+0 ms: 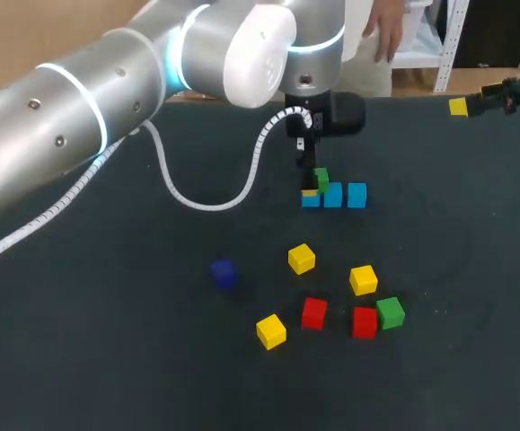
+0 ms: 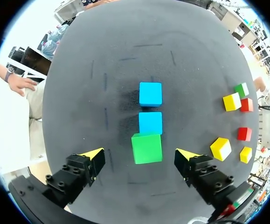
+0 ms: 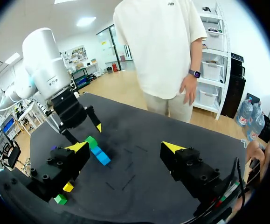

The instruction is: Place the blue cubes, place green cubes on the blue cubes, place the yellow cubes on the green cubes, then place the red cubes on the yellow cubes, and place purple cube on the red cubes.

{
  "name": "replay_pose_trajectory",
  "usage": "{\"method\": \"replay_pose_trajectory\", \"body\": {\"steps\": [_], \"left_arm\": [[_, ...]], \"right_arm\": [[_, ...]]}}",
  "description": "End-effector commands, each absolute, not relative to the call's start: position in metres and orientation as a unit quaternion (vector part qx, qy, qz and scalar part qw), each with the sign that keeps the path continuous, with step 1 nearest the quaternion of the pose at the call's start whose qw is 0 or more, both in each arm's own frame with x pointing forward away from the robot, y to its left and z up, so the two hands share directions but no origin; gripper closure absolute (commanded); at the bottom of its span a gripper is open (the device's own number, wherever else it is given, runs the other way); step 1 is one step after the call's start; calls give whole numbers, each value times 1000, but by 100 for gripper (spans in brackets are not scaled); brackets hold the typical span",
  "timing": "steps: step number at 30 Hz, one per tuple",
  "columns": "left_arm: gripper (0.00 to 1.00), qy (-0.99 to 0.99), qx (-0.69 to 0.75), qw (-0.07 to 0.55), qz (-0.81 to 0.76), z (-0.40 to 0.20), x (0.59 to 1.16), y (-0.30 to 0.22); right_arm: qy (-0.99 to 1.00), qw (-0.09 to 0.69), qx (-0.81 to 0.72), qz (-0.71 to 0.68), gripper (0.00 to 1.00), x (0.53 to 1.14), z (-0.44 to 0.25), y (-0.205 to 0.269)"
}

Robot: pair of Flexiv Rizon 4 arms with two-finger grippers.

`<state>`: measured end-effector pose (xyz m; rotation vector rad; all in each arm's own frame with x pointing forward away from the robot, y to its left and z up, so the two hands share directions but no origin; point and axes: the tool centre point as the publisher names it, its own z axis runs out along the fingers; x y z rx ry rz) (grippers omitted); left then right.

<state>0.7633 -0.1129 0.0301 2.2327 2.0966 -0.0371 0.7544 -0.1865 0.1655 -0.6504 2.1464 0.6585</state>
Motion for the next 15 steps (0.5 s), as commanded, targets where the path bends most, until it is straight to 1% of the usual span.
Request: {"method": "replay_pose_trajectory", "body": {"steps": [1,7,10,15], "left_arm": [[0,686,725,55,5,42,750,-107],[0,688,722,79,21,70,728,-91],[0,685,721,102,9,85,712,-79],[0,710,695,109,28,100,690,-48]], "right_arm": [[844,392,-257,261,0,755,165,-187],[844,392,-257,261,0,755,165,-187],[844,392,-257,261,0,755,165,-187],[844,392,-257,261,0,755,165,-187]]}}
